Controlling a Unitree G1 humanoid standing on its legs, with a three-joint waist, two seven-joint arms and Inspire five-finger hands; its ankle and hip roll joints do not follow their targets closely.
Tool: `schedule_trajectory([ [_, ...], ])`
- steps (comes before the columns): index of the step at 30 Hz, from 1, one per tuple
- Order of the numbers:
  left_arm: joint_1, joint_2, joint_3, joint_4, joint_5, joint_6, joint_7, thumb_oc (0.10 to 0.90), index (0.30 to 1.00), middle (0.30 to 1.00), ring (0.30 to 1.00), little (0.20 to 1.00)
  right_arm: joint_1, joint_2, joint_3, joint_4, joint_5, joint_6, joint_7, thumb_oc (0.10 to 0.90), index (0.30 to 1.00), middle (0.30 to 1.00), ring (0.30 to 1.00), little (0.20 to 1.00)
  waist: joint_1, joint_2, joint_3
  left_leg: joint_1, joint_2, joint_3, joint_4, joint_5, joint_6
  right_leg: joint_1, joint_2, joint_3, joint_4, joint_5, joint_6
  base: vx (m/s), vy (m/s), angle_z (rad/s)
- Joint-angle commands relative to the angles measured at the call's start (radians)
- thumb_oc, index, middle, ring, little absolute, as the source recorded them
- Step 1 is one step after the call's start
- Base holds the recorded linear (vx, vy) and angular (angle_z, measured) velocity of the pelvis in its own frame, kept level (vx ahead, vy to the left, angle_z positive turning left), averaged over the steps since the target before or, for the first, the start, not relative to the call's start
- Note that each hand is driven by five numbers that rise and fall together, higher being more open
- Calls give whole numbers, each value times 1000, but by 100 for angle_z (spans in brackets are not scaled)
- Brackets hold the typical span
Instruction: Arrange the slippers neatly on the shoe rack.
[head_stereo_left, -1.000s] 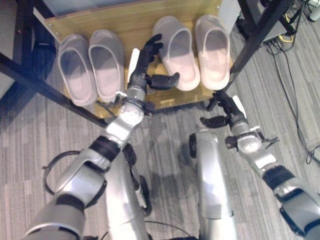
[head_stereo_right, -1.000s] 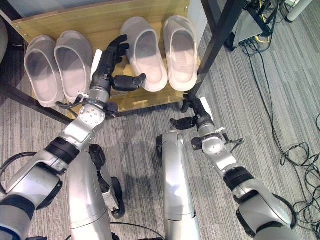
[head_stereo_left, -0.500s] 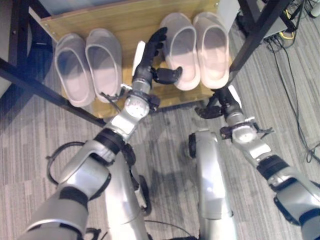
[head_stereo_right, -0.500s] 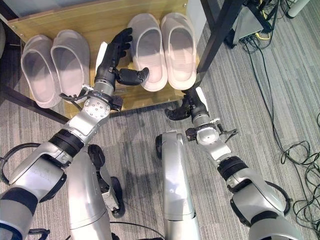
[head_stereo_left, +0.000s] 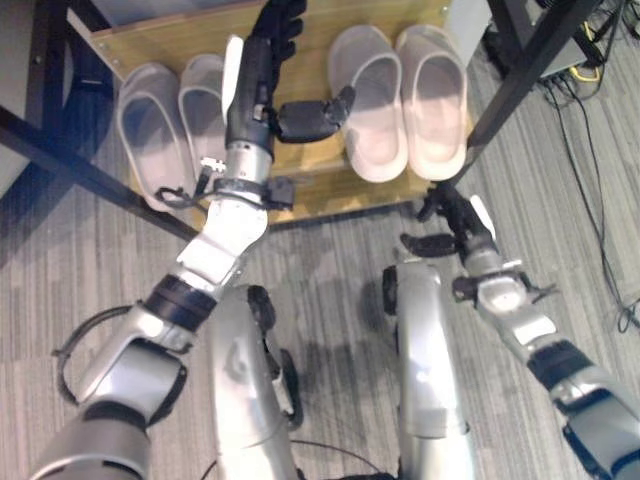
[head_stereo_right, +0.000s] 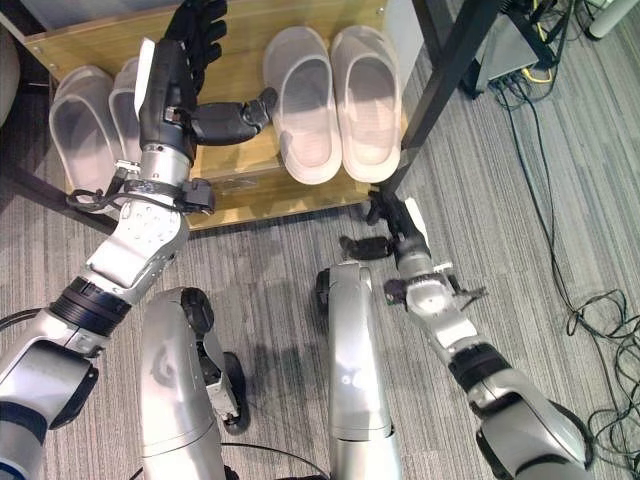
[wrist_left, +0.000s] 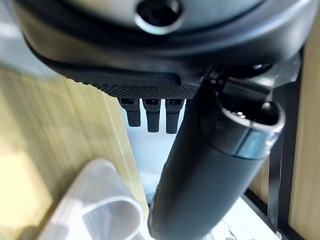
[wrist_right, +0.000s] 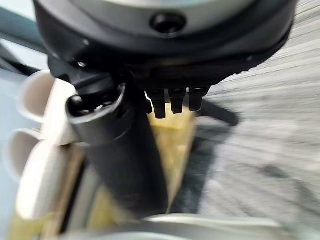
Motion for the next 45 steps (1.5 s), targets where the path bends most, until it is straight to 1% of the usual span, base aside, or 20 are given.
schedule_trajectory([
  [1,-60,7,85,-163,81,-110,6,800,900,900,900,900,35,-66,-116,-121,-108,-61,0,800,900,900,900,900,16,19,-27,-75,-100,-58,-48,45,-2,50,-84,-5,54,-99,-131,-13,-30,4],
  [7,57,-1,135,-302,127,-116,-45,800,900,900,900,900,164,-43,-197,-144,-183,-68,6,800,900,900,900,900,31,-1,-27,-75,-104,-32,-158,85,1,50,-72,-16,-43,-45,-153,-55,-17,4],
  [9,58,5,143,-354,161,-118,-75,800,900,900,900,900,132,-36,-217,-135,-203,-72,2,800,900,900,900,900,54,-7,-27,-75,-96,-15,-313,129,5,50,-64,-38,-187,5,-159,-166,12,-11],
  [13,76,9,153,-403,166,-116,-118,800,900,900,900,900,97,-21,-248,-120,-217,-76,-3,800,900,900,900,900,72,7,-29,-75,-111,-23,-468,217,15,62,-67,-78,-335,69,-161,-172,15,-17],
  [17,214,-32,117,-383,125,-109,-202,800,900,900,900,900,95,14,-223,-57,-243,-71,0,800,900,900,900,900,75,39,-184,-74,-101,-36,-702,327,27,82,-121,-163,-594,140,-155,-111,37,7],
  [19,242,-35,112,-375,110,-106,-222,800,900,900,900,900,93,22,-214,-39,-249,-69,5,800,900,900,900,900,73,46,-211,-64,-102,-42,-767,359,29,101,-129,-180,-662,168,-151,-106,6,26],
  [20,318,-42,101,-359,94,-97,-266,800,900,900,900,900,111,51,-204,-13,-259,-67,13,800,900,900,900,900,72,43,-229,22,-96,-42,-895,401,23,190,-132,-206,-802,207,-149,-120,-23,22],
  [21,318,-42,101,-360,94,-97,-267,800,900,900,900,900,111,51,-204,-13,-259,-67,13,800,900,900,900,900,71,44,-228,25,-97,-42,-904,409,23,193,-133,-207,-810,214,-150,-177,-24,19],
  [22,395,-54,86,-333,91,-89,-308,800,900,900,900,900,129,84,-187,12,-278,-65,25,800,900,900,900,900,71,43,-244,107,-94,-43,-1022,446,15,280,-133,-227,-938,251,-145,-124,-11,13],
  [24,432,-66,75,-304,95,-85,-326,800,900,900,900,900,139,105,-175,32,-286,-64,31,800,900,900,900,900,71,43,-251,161,-95,-44,-1103,479,9,336,-135,-240,-1022,283,-141,-102,-14,12],
  [26,525,-90,43,-223,96,-67,-370,800,900,900,900,900,160,143,-151,60,-310,-62,44,800,900,900,900,900,69,38,-273,301,-101,-47,-1297,544,-2,474,-131,-266,-1223,339,-128,-89,-43,11],
  [29,571,-111,22,-156,95,-55,-395,800,900,900,900,900,186,163,-133,77,-330,-60,47,800,900,900,900,900,65,35,-277,414,-99,-60,-1427,591,-5,580,-133,-290,-1347,377,-117,-55,-39,8],
  [30,620,-124,9,-98,116,-43,-411,800,900,900,900,900,230,185,-123,93,-343,-54,61,800,900,900,900,900,66,31,-288,530,-94,-60,-1597,688,-11,687,-134,-328,-1495,465,-117,-86,-34,9],
  [31,620,-124,9,-98,116,-43,-411,800,900,900,900,900,230,185,-123,93,-343,-54,61,800,900,900,900,900,66,31,-286,532,-94,-60,-1598,689,-11,689,-134,-328,-1496,465,-117,14,-83,10],
  [32,673,-142,-1,-29,144,-31,-428,800,900,900,900,900,269,198,-113,113,-354,-49,77,800,900,900,900,900,67,24,-314,652,-97,-54,-1741,732,-23,805,-130,-349,-1629,502,-103,85,-53,15],
  [33,673,-142,-2,-29,144,-32,-428,800,900,900,900,900,270,198,-113,113,-354,-49,77,800,900,900,900,900,66,25,-308,663,-96,-55,-1749,735,-23,816,-129,-351,-1637,505,-103,205,-87,21],
  [34,707,-167,-10,55,188,-26,-434,800,900,900,900,900,305,208,-103,135,-364,-46,87,800,900,900,900,900,67,21,-336,800,-95,-44,-1902,777,-40,937,-121,-371,-1775,537,-85,111,-38,19],
  [35,707,-167,-11,56,189,-27,-434,800,900,900,900,900,306,208,-103,134,-364,-46,87,800,900,900,900,900,67,21,-329,814,-94,-43,-1912,781,-40,950,-120,-371,-1783,540,-85,295,-76,15],
  [37,765,-211,-20,184,268,-13,-428,800,900,900,900,900,364,234,-87,169,-370,-38,111,800,900,900,900,900,72,12,-367,1019,-92,-30,-2122,849,-59,1147,-105,-403,-1972,593,-65,250,-64,3],
  [45,871,-268,14,310,336,11,-409,800,900,900,900,900,421,295,-43,166,-322,-25,209,800,900,900,900,900,95,4,-459,1304,-74,-5,-2369,912,-67,1430,-64,-416,-2204,648,-45,213,-24,-2],
])
